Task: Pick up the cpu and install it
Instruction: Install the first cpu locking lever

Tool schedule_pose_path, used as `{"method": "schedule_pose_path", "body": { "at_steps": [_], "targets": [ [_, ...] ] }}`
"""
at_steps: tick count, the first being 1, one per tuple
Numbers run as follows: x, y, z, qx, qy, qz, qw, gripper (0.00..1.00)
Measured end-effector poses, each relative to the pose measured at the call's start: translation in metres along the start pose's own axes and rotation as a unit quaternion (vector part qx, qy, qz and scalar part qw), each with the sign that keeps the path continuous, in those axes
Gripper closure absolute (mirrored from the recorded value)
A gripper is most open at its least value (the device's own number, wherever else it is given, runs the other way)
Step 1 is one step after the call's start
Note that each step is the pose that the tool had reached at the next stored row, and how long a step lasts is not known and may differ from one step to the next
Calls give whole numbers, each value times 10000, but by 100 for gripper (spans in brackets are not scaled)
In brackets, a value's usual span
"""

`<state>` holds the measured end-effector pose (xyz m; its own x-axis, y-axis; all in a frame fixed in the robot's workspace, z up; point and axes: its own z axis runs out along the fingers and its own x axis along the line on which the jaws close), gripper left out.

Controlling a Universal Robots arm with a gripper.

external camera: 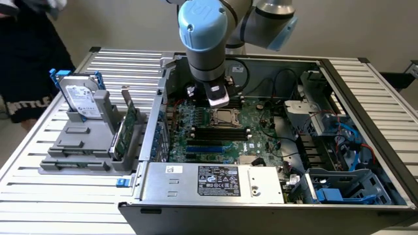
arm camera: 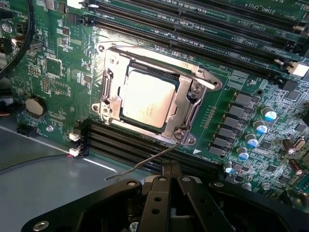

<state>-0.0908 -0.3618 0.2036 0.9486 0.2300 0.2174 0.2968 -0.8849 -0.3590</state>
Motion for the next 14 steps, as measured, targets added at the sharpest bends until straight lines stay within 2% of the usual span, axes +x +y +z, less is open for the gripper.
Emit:
{"method": "schedule_pose_path", "body": {
  "at_steps": [2, 6, 11, 14],
  "targets": [
    [0, -1, 0, -25, 21, -21, 10000, 89],
    [1, -2, 1, -90, 81, -75, 9999, 89],
    [2, -6, 3, -132, 106, -107, 9998, 89],
    [5, -19, 9, -144, 121, -129, 9997, 89]
  ]
}}
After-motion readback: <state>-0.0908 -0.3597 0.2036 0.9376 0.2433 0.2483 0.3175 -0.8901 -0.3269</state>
